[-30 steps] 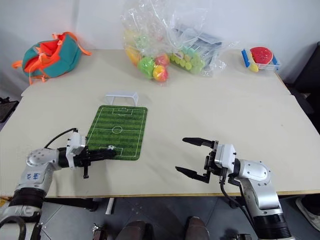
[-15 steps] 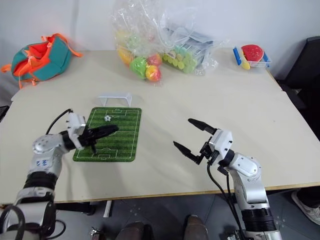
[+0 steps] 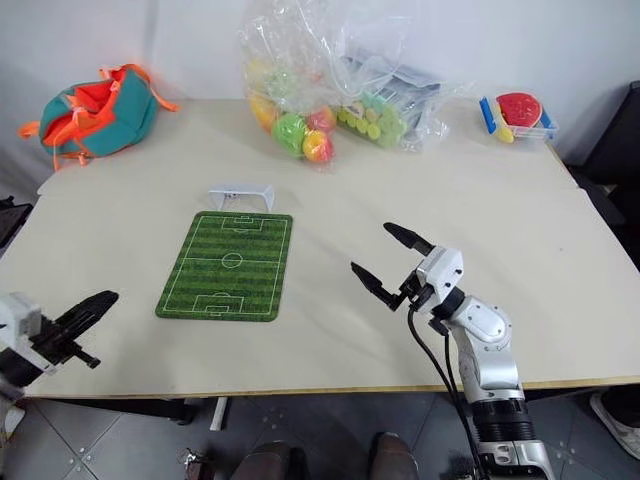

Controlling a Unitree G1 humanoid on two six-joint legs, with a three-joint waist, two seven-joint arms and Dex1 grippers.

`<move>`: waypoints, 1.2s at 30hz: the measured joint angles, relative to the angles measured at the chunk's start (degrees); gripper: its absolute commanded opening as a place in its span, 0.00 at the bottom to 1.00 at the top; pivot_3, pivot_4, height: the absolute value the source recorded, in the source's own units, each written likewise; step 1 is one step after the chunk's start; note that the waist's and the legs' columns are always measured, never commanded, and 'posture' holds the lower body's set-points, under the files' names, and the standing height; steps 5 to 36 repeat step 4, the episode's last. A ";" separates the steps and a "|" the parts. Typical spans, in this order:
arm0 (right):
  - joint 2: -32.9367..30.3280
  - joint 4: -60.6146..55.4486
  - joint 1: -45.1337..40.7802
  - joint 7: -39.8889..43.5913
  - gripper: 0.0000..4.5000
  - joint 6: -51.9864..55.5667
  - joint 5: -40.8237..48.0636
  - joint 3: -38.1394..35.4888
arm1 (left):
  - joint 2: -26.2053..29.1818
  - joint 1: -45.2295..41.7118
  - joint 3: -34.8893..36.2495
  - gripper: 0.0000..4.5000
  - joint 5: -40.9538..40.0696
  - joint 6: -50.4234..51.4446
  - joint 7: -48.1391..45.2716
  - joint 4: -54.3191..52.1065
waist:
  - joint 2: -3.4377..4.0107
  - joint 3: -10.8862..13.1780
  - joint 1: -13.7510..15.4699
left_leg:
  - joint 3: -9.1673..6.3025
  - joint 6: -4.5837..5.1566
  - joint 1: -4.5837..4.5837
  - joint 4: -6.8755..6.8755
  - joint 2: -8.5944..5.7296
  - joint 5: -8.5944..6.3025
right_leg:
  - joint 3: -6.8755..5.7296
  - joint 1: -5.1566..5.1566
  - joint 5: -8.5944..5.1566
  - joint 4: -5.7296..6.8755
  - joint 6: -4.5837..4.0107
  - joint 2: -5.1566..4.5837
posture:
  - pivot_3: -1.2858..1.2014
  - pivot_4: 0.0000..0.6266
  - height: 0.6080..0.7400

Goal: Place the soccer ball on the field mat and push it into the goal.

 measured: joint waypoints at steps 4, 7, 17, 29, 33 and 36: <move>-0.43 0.15 -0.30 1.80 1.00 -0.13 0.33 0.08 | -0.59 -0.70 -0.08 0.01 -0.08 0.83 2.45 -2.05 | 0.00 0.00 0.04 | 0.03 -0.02 -0.02 0.07 -0.05 -0.03 | -0.01 0.01 0.00 -0.01 -0.01 0.04 | 0.52 0.24 1.00; -0.43 0.15 -0.30 1.80 1.00 -0.13 0.33 0.08 | -0.59 -0.70 -0.08 0.01 -0.08 0.83 2.45 -2.05 | 0.00 0.00 0.04 | 0.03 -0.02 -0.02 0.07 -0.05 -0.03 | -0.01 0.01 0.00 -0.01 -0.01 0.04 | 0.52 0.24 1.00; -0.43 0.15 -0.30 1.80 1.00 -0.13 0.33 0.08 | -0.59 -0.70 -0.08 0.01 -0.08 0.83 2.45 -2.05 | 0.00 0.00 0.04 | 0.03 -0.02 -0.02 0.07 -0.05 -0.03 | -0.01 0.01 0.00 -0.01 -0.01 0.04 | 0.52 0.24 1.00; -0.43 0.15 -0.30 1.80 1.00 -0.13 0.33 0.08 | -0.59 -0.70 -0.08 0.01 -0.08 0.83 2.45 -2.05 | 0.00 0.00 0.04 | 0.03 -0.02 -0.02 0.07 -0.05 -0.03 | -0.01 0.01 0.00 -0.01 -0.01 0.04 | 0.52 0.24 1.00; -0.43 0.15 -0.30 1.80 1.00 -0.13 0.33 0.08 | -0.59 -0.70 -0.08 0.01 -0.08 0.83 2.45 -2.05 | 0.00 0.00 0.04 | 0.03 -0.02 -0.02 0.07 -0.05 -0.03 | -0.01 0.01 0.00 -0.01 -0.01 0.04 | 0.52 0.24 1.00; -0.43 0.15 -0.30 1.80 1.00 -0.13 0.33 0.08 | -0.59 -0.70 -0.08 0.01 -0.08 0.83 2.45 -2.05 | 0.00 0.00 0.04 | 0.03 -0.02 -0.02 0.07 -0.05 -0.03 | -0.01 0.01 0.00 -0.01 -0.01 0.04 | 0.52 0.24 1.00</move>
